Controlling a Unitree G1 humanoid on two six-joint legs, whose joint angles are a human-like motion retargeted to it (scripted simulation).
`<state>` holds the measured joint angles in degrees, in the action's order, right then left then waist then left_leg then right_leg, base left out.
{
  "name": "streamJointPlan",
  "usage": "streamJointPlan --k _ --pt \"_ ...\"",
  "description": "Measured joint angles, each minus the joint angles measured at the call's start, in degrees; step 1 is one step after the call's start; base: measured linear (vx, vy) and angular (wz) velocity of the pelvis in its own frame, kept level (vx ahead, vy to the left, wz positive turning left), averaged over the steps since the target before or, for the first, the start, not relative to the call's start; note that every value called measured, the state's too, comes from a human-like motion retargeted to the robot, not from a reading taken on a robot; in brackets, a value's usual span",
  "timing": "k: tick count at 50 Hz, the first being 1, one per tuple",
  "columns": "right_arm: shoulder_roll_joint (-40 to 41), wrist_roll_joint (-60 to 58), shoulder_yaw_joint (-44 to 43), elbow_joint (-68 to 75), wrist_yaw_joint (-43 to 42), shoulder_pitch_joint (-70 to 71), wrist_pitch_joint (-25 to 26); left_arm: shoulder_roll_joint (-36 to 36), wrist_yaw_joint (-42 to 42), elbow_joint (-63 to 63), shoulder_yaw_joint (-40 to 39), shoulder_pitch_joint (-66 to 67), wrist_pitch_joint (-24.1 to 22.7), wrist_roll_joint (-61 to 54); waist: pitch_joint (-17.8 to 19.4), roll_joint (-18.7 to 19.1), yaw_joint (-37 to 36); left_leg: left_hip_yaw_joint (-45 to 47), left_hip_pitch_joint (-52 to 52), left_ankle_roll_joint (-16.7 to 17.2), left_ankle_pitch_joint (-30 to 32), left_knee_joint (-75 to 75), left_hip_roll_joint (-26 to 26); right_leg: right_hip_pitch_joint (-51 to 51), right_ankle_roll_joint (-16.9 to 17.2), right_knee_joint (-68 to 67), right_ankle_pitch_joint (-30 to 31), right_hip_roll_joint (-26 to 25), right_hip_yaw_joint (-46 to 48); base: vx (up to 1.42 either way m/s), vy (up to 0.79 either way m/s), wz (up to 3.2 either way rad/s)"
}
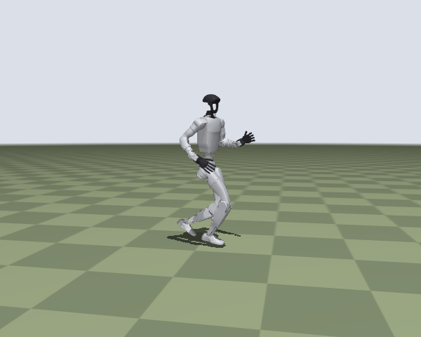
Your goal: Run
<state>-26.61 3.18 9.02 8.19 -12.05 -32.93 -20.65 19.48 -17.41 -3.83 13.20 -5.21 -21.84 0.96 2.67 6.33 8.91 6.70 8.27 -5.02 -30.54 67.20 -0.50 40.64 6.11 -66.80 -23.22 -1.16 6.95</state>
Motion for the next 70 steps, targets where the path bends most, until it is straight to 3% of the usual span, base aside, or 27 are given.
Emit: streamJointPlan --k 3,7,10,13,15,18,20,22,24,26,30,33,37,40,44,46,48,50,53,55,57,58,60,62,65,68,70 --pt "-0.07 0.05 -0.46 -4.54 -2.61 5.39 -0.78 -0.77 3.56 4.05 3.13 5.79 1.74 -1.47 0.48 1.51 -3.18 1.14 3.31 -3.18 2.79 18.76 -8.42 -3.15 -4.14 -0.35 -4.77 -4.51 0.82 -0.07 -0.09 -0.32" --pt "-1.61 -5.29 -1.94 -8.98 -8.79 24.46 0.67 -2.52 5.84 11.57 2.38 16.39 6.86 -2.08 3.93 0.66 -10.60 -1.29 16.22 -9.89 -5.80 38.59 -14.33 -11.78 -10.84 -3.86 -18.26 -8.68 -0.93 -0.04 -0.12 -0.14" --pt "-2.21 -6.77 -2.53 -13.03 -12.36 35.75 0.43 -2.37 10.10 9.92 -1.60 26.31 6.68 -4.82 3.83 -2.46 -15.36 0.12 26.74 -9.98 -9.89 30.31 -9.42 -22.45 -7.30 2.53 -15.31 -6.99 -3.54 0.04 0.01 0.20" --pt "-1.64 -5.73 -2.29 -16.32 -11.05 34.24 -1.27 -1.43 12.19 6.02 -3.87 33.34 5.29 -8.58 1.63 -7.31 -16.89 6.77 28.11 -8.54 -10.29 3.70 2.16 -29.82 2.30 3.67 -2.34 0.13 -5.00 0.05 0.21 0.53" --pt "-0.59 -5.95 -1.48 -16.23 -9.46 30.80 -1.54 -2.17 10.05 4.31 -4.11 33.77 5.01 -9.81 0.82 -10.16 -15.59 8.30 26.62 -7.41 -9.45 -8.10 9.23 -31.39 5.99 -1.50 5.21 4.90 -4.99 -0.03 0.11 0.69" --pt "1.56 -7.54 0.81 -11.22 -7.72 22.59 0.22 -3.52 4.89 1.22 -4.35 27.26 3.90 -7.50 1.50 -11.73 -12.96 6.24 24.78 -9.83 -14.79 -0.90 11.61 -29.57 4.12 -17.63 7.52 9.76 -3.38 -0.07 -0.06 0.44" --pt "3.51 -9.19 2.19 -3.94 -6.60 17.24 1.80 -3.67 -1.79 0.37 -4.35 16.19 4.41 -2.99 2.67 -13.78 -9.56 3.66 23.09 -9.98 -19.46 2.16 13.17 -22.88 1.25 -30.01 5.41 14.74 -2.72 -0.10 -0.16 0.77" --pt "3.46 -9.28 3.26 1.71 -4.27 11.88 2.16 -3.15 -5.94 -0.76 -4.67 5.17 5.05 -0.27 2.40 -14.65 -4.69 1.48 18.94 -9.98 -19.46 -1.62 15.80 -13.11 -0.81 -36.08 1.22 18.14 -4.46 -0.07 0.00 0.74" --pt "1.50 -6.71 3.31 2.36 -1.37 6.37 1.16 -2.80 -6.84 -1.97 -5.06 -1.98 4.57 -0.94 1.60 -12.45 -0.95 0.46 11.54 -9.98 -19.18 -5.82 16.32 -5.26 -1.72 -33.88 -2.27 17.58 -5.75 0.09 0.18 -0.14" --pt "-0.63 -2.51 2.13 -0.04 0.69 1.62 0.06 -2.34 -5.46 -3.19 -4.66 -4.59 2.50 -2.86 1.32 -6.94 0.69 -0.03 3.84 -7.68 -16.22 -7.88 11.77 -1.27 -1.45 -22.88 -3.38 11.87 -3.69 0.15 0.15 -0.82" --pt "-0.46 3.65 -0.77 -5.39 1.08 -0.94 -0.78 -1.88 0.83 -2.33 0.30 -1.59 -1.08 -5.22 -0.26 1.39 -0.04 -0.07 0.36 0.21 -0.04 2.42 -2.16 -0.60 0.20 2.65 0.20 -1.76 0.35 0.02 -0.08 -0.67" --pt "-0.13 3.51 -0.91 -10.21 -1.99 6.89 -1.70 -2.60 4.15 1.38 2.99 5.20 1.41 -6.39 0.47 1.87 -3.47 1.11 4.00 -3.76 1.56 21.47 -9.94 -4.10 -4.31 -0.44 -5.65 -5.48 0.49 -0.07 -0.09 -0.39" --pt "-1.15 -2.20 -2.12 -14.01 -8.74 27.57 0.00 -4.03 6.43 8.54 2.11 15.53 6.61 -7.35 3.94 1.07 -10.77 -1.20 16.60 -9.90 -8.03 39.07 -15.49 -12.81 -10.24 -3.30 -18.46 -9.46 -1.42 -0.03 -0.12 -0.15" --pt "-1.42 -3.58 -2.22 -16.84 -12.50 39.27 0.09 -3.69 9.77 7.71 -1.53 24.60 6.76 -10.52 4.22 -2.00 -15.30 0.13 26.88 -9.98 -11.61 31.28 -10.56 -22.87 -7.47 2.28 -16.62 -7.73 -4.21 0.02 0.00 0.10" --pt "-0.73 -1.63 -1.46 -20.68 -10.22 36.05 -1.75 -2.61 11.78 2.92 -4.59 32.86 5.50 -14.79 1.54 -8.28 -17.24 7.09 28.46 -8.33 -11.30 -0.58 4.70 -31.83 3.50 3.39 -1.96 1.81 -5.57 0.05 0.19 0.46" --pt "0.13 -2.03 -0.34 -20.04 -8.42 32.09 -1.68 -3.43 9.34 1.11 -5.05 32.33 5.16 -14.97 1.04 -10.52 -16.06 7.40 27.18 -8.14 -10.88 -7.23 10.27 -32.80 6.07 -2.36 3.88 5.85 -5.32 -0.03 0.07 0.55" --pt "1.38 -3.02 1.08 -17.44 -7.10 26.96 -0.75 -4.51 6.01 -1.02 -5.40 29.07 4.25 -13.41 1.42 -11.81 -14.46 6.47 26.19 -9.70 -13.21 -3.23 12.44 -32.13 5.84 -11.89 6.40 9.09 -4.51 -0.06 -0.05 0.35" --pt "2.90 -4.44 2.42 -12.52 -6.28 20.99 0.83 -5.04 1.13 -3.24 -6.10 22.40 3.48 -10.06 2.32 -12.58 -12.19 4.29 24.61 -9.98 -18.57 2.52 12.45 -28.61 3.03 -23.40 5.61 12.51 -2.94 -0.08 -0.15 0.45" --pt "3.71 -5.15 3.35 -2.95 -4.29 14.03 1.33 -4.38 -7.45 -4.04 -5.79 4.80 4.78 -3.13 1.99 -14.86 -4.57 1.39 20.65 -9.98 -19.46 -1.50 16.72 -14.62 -0.73 -34.54 -0.75 19.00 -4.57 -0.09 -0.03 0.84" --pt "2.15 -2.73 3.38 -0.95 -1.75 8.49 0.68 -3.58 -8.67 -4.72 -5.63 -3.44 4.85 -2.76 0.98 -13.40 -0.12 0.23 14.01 -9.98 -19.46 -5.97 17.71 -6.56 -2.25 -33.92 -5.02 19.20 -6.15 0.06 0.15 0.00" --pt "-0.14 1.66 2.33 -2.27 0.73 3.18 -0.10 -3.02 -7.54 -5.21 -4.91 -7.49 3.30 -4.33 0.85 -8.51 1.95 -0.01 6.14 -9.13 -18.33 -8.33 14.56 -2.19 -2.07 -24.75 -6.68 14.10 -5.01 0.15 0.18 -0.78" --pt "-0.90 4.01 1.52 -3.10 1.67 1.08 -0.27 -2.60 -6.47 -5.19 -4.12 -8.50 2.13 -5.27 0.84 -5.35 2.51 -0.21 2.90 -6.56 -15.94 -9.08 10.82 -0.98 -1.82 -17.61 -6.40 10.23 -3.19 0.13 0.05 -0.85" --pt "-1.01 8.11 -0.21 -4.52 3.04 -2.10 -0.37 -1.90 -3.86 -4.59 -1.53 -8.72 -0.35 -6.35 0.09 -0.59 2.97 -0.24 -0.47 -1.17 -8.30 -7.26 3.65 0.30 -0.43 -2.78 -4.18 2.65 -0.94 0.07 -0.07 -0.74" --pt "-0.08 10.93 -1.28 -6.53 2.71 -2.48 -0.58 -1.79 -0.98 -3.33 1.24 -6.88 -1.33 -7.41 -0.39 2.41 1.79 0.23 -0.37 1.03 -1.48 0.94 -2.88 -0.46 -0.25 5.65 -1.60 -3.12 0.32 -0.04 -0.10 -0.63" --pt "0.97 11.85 -1.23 -10.39 0.33 2.91 -1.54 -2.57 2.16 -0.07 4.02 -0.99 0.46 -9.06 0.45 2.78 -0.68 1.35 1.65 -1.83 1.69 19.02 -10.18 -2.67 -4.57 1.02 -5.75 -6.61 0.73 -0.07 -0.09 -0.39" --pt "1.11 7.42 -2.07 -13.67 -4.77 17.46 -0.88 -3.68 3.87 6.69 4.06 6.90 5.02 -9.59 3.57 2.22 -5.01 0.19 8.92 -8.07 -3.22 36.76 -16.70 -6.93 -10.36 -4.66 -15.75 -9.53 0.25 -0.05 -0.11 -0.15" --pt "0.92 3.21 -2.92 -15.92 -8.96 29.34 -0.09 -4.57 4.97 9.89 2.58 12.43 7.30 -10.42 5.03 1.24 -8.61 -1.89 16.41 -9.87 -7.33 42.02 -17.49 -11.76 -11.85 -3.52 -19.28 -10.74 -0.97 -0.02 -0.13 -0.02"
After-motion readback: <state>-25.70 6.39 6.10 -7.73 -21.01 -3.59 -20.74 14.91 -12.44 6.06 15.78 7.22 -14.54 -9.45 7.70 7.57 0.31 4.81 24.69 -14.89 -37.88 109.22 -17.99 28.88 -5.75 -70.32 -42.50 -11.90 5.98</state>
